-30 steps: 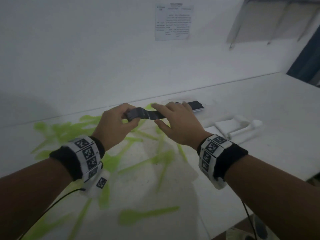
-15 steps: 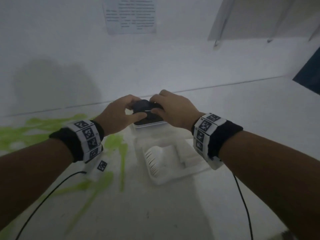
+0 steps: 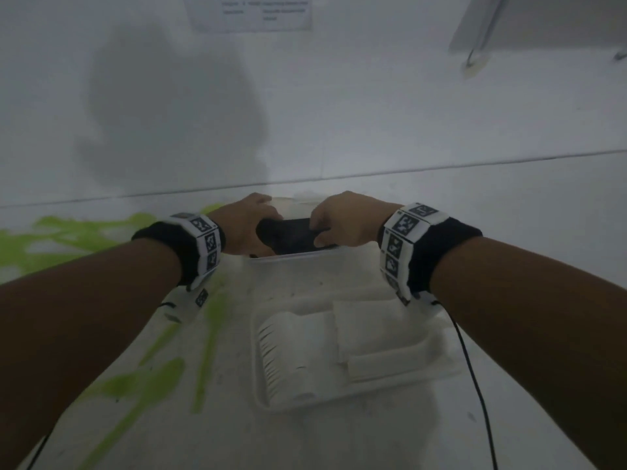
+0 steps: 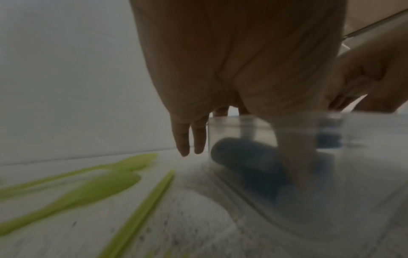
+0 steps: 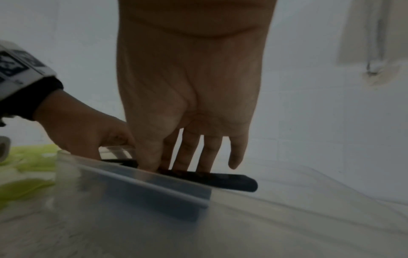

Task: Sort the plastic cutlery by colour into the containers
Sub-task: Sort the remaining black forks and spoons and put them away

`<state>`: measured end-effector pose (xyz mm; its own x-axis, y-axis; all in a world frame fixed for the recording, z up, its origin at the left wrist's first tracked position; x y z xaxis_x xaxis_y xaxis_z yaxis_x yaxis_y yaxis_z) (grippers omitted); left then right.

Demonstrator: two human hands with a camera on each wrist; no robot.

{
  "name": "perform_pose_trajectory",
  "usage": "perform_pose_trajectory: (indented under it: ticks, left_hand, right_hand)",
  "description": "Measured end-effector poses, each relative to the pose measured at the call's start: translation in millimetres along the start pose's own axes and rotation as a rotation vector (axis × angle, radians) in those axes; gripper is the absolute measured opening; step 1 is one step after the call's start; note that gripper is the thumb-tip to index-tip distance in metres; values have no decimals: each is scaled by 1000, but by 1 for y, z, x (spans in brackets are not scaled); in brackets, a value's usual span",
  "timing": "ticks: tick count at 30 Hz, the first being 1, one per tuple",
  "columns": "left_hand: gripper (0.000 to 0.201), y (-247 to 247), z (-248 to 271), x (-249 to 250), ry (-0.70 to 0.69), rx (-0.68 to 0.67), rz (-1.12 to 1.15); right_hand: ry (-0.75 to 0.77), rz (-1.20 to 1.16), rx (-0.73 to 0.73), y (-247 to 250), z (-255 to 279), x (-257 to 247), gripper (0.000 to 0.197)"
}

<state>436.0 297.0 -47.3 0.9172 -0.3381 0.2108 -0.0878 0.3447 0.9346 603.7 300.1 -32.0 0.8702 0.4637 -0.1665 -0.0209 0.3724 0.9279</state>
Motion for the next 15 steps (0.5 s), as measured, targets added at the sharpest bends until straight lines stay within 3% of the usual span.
perform_pose_trajectory:
  ticks: [4,11,15]
  left_hand:
    - [54,2,0,-2,-4,80,90]
    - [38,2,-5,-3,-39,98,106]
    - [35,4,-6,-5,-23,104,90]
  right_hand:
    - [40,10,-89,-7,-9,-8,27]
    - [85,89,-134,-8,-23,-34,14]
    - [138,122,-110,-10,-25,-46,23]
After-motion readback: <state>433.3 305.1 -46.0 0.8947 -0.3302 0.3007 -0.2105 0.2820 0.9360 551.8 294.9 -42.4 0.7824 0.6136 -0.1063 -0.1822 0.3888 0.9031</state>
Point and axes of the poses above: each hand's wrist, its own z-axis away from the middle knuckle, its own y-axis out of the back of the hand, x = y × z, the point moved 6 cm from there along -z, towards the middle knuckle, and after that the axes turned 1 degree about -y, right-handed, at the moved point
